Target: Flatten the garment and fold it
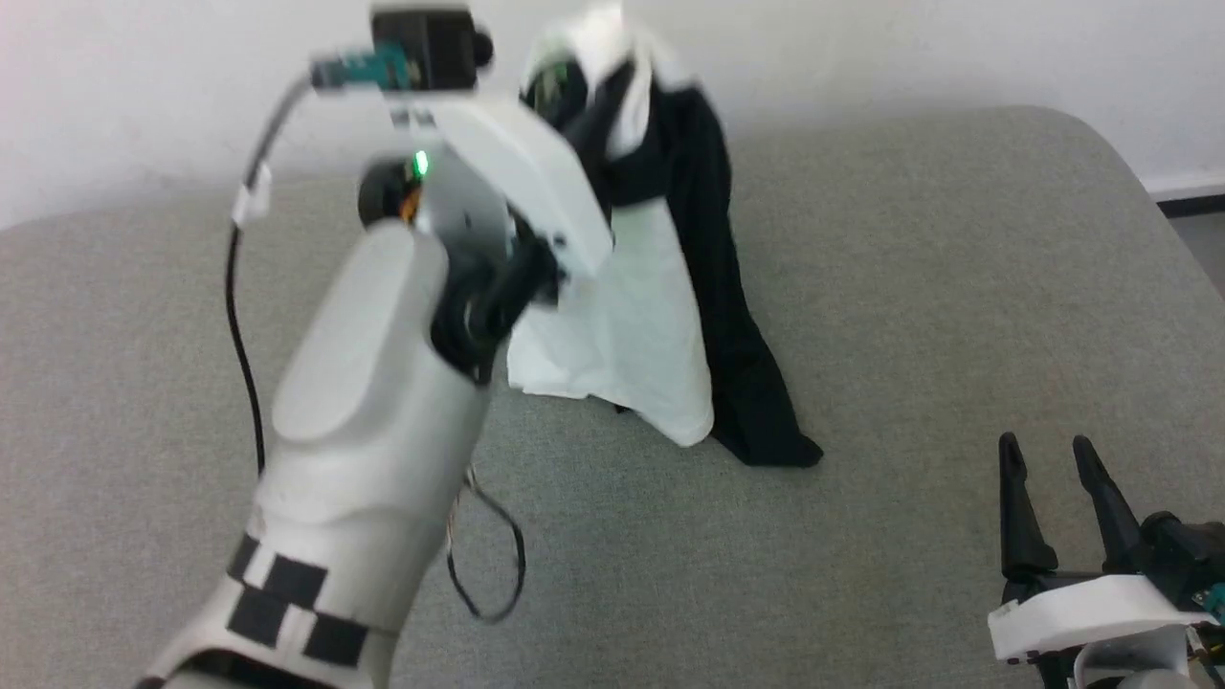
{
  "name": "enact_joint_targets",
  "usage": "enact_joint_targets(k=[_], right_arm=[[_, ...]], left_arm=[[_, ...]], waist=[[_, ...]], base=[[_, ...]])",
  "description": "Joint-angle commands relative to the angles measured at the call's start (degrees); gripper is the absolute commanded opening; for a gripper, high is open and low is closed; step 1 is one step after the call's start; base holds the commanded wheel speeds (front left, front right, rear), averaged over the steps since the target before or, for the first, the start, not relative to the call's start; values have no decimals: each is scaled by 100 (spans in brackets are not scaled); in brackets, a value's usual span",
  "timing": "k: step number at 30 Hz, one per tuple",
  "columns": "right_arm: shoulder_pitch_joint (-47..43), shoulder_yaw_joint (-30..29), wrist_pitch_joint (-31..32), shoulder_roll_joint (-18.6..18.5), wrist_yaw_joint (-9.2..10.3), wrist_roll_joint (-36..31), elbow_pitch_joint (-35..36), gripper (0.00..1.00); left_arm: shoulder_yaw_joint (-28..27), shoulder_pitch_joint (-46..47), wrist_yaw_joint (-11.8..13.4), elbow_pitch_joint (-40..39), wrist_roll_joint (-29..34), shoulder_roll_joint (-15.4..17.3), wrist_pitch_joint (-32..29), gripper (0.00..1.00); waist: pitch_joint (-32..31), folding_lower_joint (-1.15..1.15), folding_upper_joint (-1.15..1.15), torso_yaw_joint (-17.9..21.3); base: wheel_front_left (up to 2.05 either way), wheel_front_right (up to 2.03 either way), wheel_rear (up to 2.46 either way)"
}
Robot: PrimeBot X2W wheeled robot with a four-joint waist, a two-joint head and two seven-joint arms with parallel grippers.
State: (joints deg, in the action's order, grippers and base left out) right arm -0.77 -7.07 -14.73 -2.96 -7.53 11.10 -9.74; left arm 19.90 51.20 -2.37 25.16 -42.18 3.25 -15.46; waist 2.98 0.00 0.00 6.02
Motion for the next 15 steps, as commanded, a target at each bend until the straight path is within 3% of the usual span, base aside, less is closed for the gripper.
enact_joint_targets(k=[1,6,15], right_arm=[[86,-18,-27,8,4,25,1,100],[180,-5,-27,8,4,23,-2,100],[360,75,-27,8,4,26,-58,100]], left_arm=[[56,-347,92,198,-62,-21,235,0],[489,-902,257,783,-211,-34,510,0],[1220,-1388,782,1701,-576,-36,62,0]], waist=[[148,0,0,30],[347,0,0,10],[603,0,0,-50]], base=[[0,0,0],[0,0,0],[0,0,0]])
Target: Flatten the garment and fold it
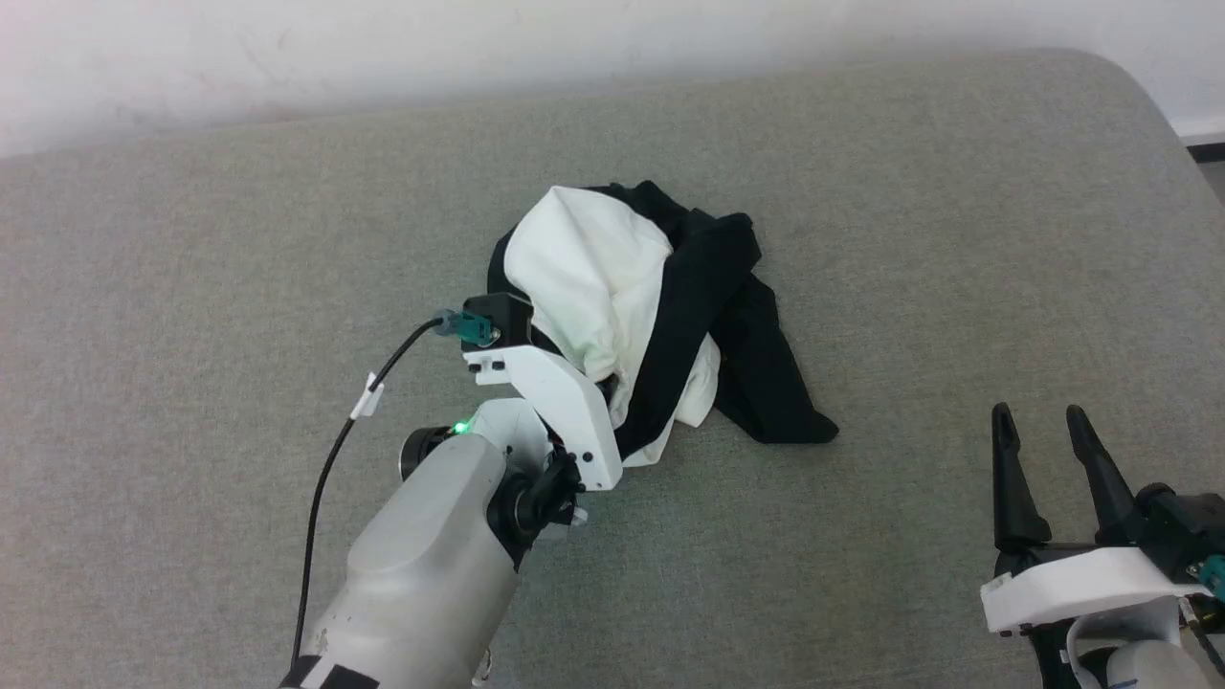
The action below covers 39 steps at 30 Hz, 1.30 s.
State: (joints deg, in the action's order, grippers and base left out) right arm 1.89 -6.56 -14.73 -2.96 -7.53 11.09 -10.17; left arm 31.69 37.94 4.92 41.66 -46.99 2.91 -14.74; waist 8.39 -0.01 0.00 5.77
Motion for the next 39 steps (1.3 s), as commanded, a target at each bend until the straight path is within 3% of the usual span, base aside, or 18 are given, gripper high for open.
enact_joint_targets(k=[1,2,3,4,5,6,11,16,25,29,33,39], right_arm=[[106,27,-27,8,4,24,-21,100],[115,25,-27,8,4,20,-25,100],[122,16,-27,8,4,15,-27,100],[122,16,-27,8,4,15,-27,100],[122,0,-27,8,4,8,-30,100],[119,-18,-27,8,4,-1,-35,100],[77,-56,-27,8,4,-49,-75,100],[-5,-62,-27,8,4,-60,-91,100],[-153,-43,-27,8,4,-90,-14,100],[-190,-39,-27,8,4,-113,40,100],[-207,-35,-27,8,4,-116,168,100],[-341,-17,-27,8,4,-150,304,100]], left_arm=[[74,-68,72,79,-143,-2,25,0],[113,-65,85,105,-172,-2,68,0],[139,-55,75,104,-211,-2,149,16],[139,-55,75,104,-211,-2,149,16],[151,-33,63,85,-251,-2,260,89],[159,-8,41,60,-300,-2,363,100],[196,143,-149,-166,-342,3,785,100],[127,48,-196,-842,-147,225,1402,100],[-350,-1518,524,-2576,256,1016,2735,100],[-927,-2440,636,-3656,760,1272,2963,100],[-1811,-3562,571,-4729,1927,1087,2971,100],[-2397,-4646,202,-4901,3061,534,2972,100]], waist=[[78,1,0,-32],[88,1,0,-42],[96,1,0,-57],[96,1,0,-57],[94,1,0,-80],[85,1,0,-105],[-36,1,0,-216],[-205,1,0,-307],[-387,1,0,-376],[-397,1,0,-402],[-406,1,0,-420],[-505,1,0,-515]], base=[[0,0,0],[0,0,0],[0,0,0],[0,0,0],[0,0,0],[0,0,0],[0,0,0],[0,0,0],[0,0,0],[0,0,0],[0,0,0],[0,0,0]])
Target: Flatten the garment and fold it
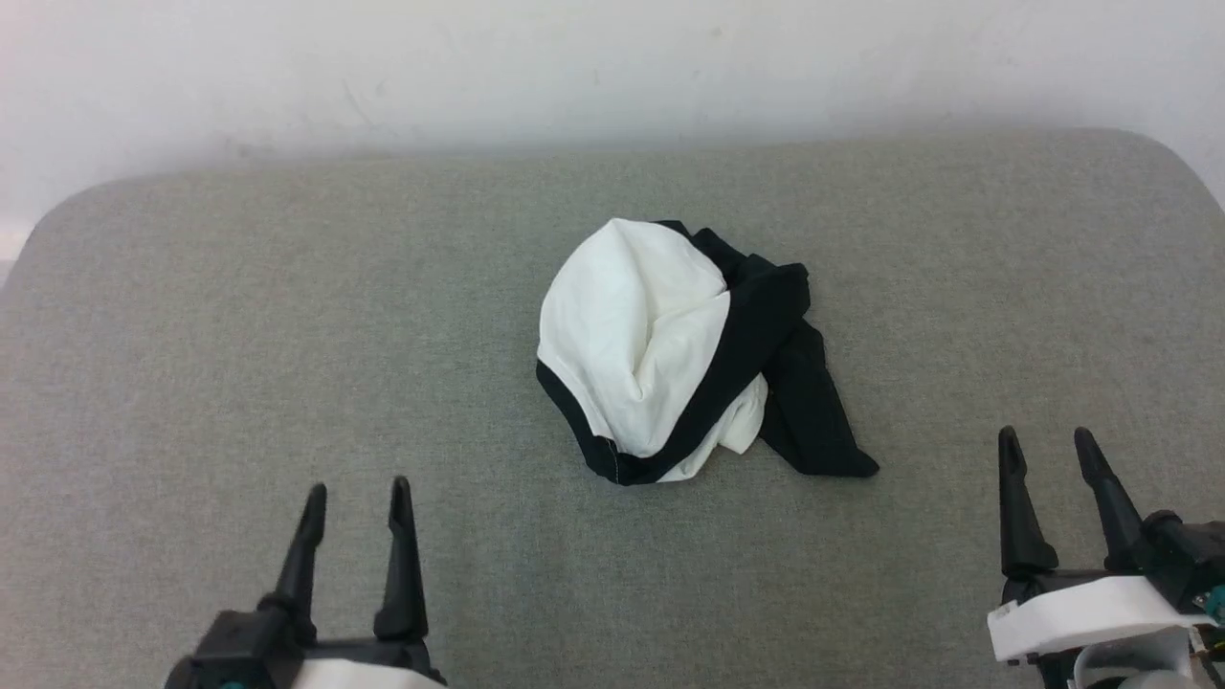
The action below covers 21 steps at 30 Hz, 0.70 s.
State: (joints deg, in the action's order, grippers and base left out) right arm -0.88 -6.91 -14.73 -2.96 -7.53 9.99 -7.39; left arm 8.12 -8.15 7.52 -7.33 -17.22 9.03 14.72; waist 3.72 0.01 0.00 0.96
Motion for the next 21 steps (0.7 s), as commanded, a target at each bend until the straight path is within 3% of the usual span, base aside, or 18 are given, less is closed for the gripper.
enact_joint_targets(k=[1,6,12,21], right_arm=[[-87,35,-27,8,4,-46,21,100],[-128,73,-27,8,4,-102,-21,100],[224,85,95,8,4,-310,-238,100],[1304,250,2167,-58,4,-500,-561,100]], left_arm=[[-81,-127,-133,49,152,-176,27,100],[-359,-234,-483,196,340,-456,27,100],[-486,-119,-755,306,726,-525,28,100],[-505,122,-847,373,666,-604,28,100]], waist=[[-63,-1,0,-49],[-179,-1,0,-147],[-28,-1,0,-285],[437,-1,0,-561]], base=[[0,0,0],[0,0,0],[0,0,0],[0,0,0]])
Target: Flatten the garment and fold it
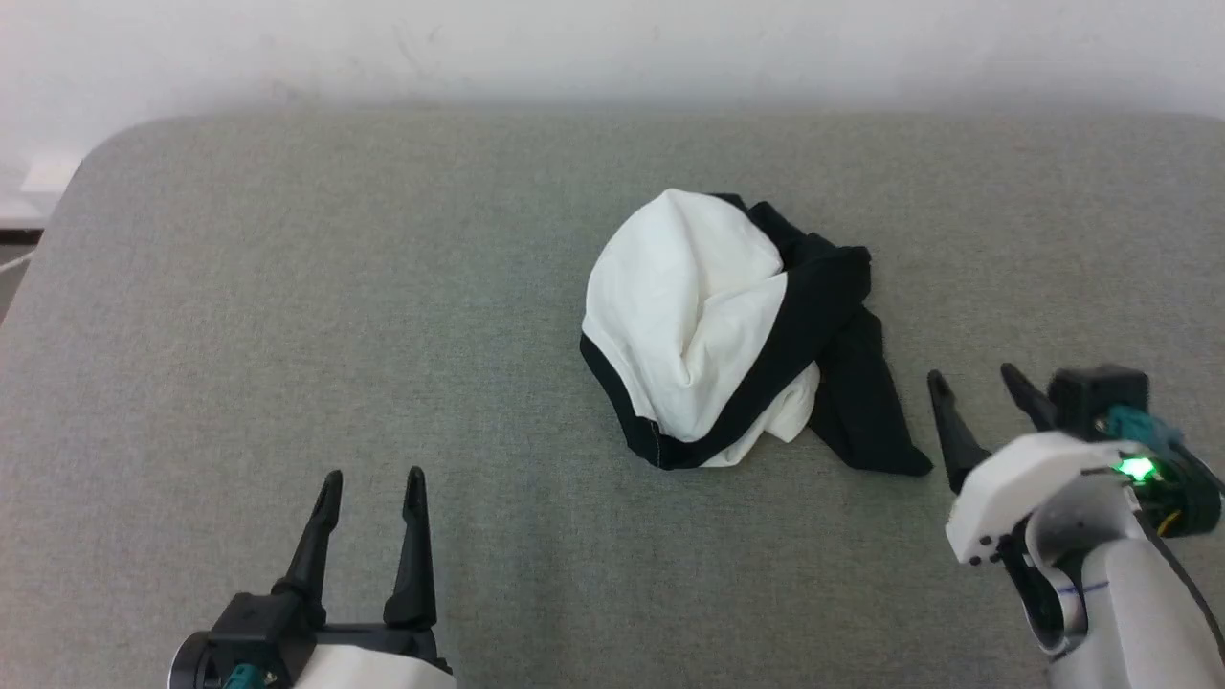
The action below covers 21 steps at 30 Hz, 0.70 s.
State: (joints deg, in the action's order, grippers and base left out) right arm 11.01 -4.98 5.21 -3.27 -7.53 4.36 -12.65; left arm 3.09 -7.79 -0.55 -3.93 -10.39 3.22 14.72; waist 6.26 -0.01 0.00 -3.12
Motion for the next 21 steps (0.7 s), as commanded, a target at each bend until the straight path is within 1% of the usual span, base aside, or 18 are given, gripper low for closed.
enact_joint_targets(k=[1,3,6,9,14,20,21], right_arm=[[201,147,450,-67,4,161,-70,100],[331,386,1023,-199,4,365,-126,100],[453,543,1780,-411,4,503,-196,100],[526,578,2237,-543,4,551,-238,100],[599,684,2484,-704,4,556,-356,100],[700,853,2674,-715,4,576,-525,100],[717,862,2725,-719,4,553,-581,98]], left_arm=[[7,118,-50,51,-34,-27,28,100],[32,172,-67,91,-76,-30,28,100],[105,242,-41,142,-208,-32,28,100],[180,328,-35,191,-304,-33,28,100],[237,432,-26,267,-384,-34,28,100],[288,491,-22,332,-448,-34,28,100],[300,506,-19,338,-470,-34,28,100]], waist=[[225,1,0,-184],[296,1,0,-236],[393,1,0,-318],[485,1,0,-424],[623,1,0,-602],[769,1,0,-700],[791,1,0,-713]], base=[[0,0,0],[0,0,0],[0,0,0],[0,0,0],[0,0,0],[0,0,0],[0,0,0]])
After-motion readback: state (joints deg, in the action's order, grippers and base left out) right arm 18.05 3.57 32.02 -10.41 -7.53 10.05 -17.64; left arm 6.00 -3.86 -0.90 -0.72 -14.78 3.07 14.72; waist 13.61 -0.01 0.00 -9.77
